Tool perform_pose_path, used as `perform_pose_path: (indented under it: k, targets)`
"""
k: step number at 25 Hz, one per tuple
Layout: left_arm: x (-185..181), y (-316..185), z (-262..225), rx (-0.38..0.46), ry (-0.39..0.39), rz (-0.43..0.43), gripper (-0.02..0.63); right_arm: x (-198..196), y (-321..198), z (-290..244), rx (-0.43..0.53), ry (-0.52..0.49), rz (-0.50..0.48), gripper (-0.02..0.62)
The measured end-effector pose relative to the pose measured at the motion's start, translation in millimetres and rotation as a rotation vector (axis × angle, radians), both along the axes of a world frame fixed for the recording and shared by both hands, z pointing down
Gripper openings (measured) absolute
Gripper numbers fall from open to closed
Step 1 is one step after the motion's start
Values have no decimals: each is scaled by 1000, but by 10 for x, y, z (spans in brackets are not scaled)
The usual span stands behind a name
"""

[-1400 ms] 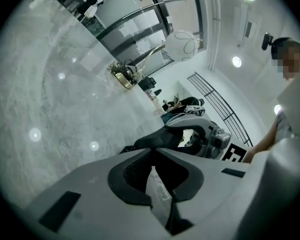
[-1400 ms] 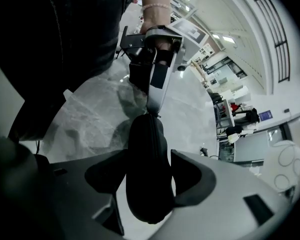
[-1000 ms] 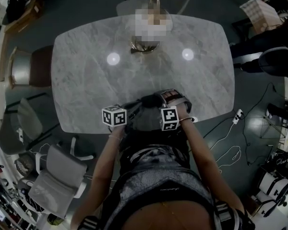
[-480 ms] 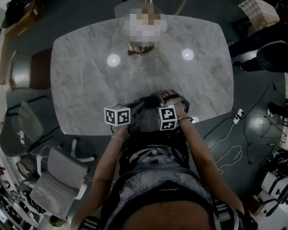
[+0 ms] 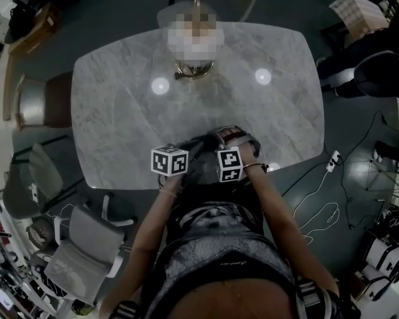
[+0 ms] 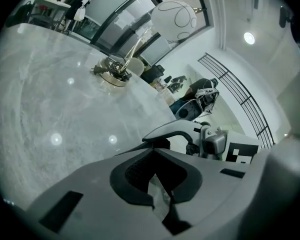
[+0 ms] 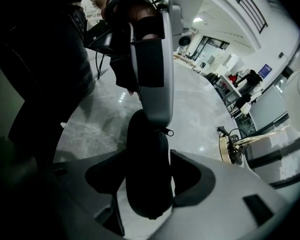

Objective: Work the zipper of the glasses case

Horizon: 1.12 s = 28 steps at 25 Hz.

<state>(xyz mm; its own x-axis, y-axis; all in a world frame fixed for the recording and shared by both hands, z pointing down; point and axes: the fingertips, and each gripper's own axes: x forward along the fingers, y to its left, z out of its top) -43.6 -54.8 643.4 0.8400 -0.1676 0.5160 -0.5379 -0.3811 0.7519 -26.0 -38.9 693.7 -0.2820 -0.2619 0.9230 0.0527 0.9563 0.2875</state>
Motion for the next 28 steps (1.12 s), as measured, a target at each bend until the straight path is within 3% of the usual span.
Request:
perform_pose_path:
  k: [5,10,16,24,28]
  targets:
    - [60,10,-5,32,-34,25,6,-34,15,-64,-21,-51,9,311]
    - [54,43,-1,31,-36,26,6,127,29,-196,-100,-148,77,313]
    - [48,-10,5,34,-41,-2,6,459,-49,-165,-108,-150,98,313]
    - [50,-60,-9,26,-72,-44,6,447,-76,-166,-145,-187,66,305]
    - [180,-60,-30,26,-84,-25,6,436,-74,-165,-133,-189,51,304]
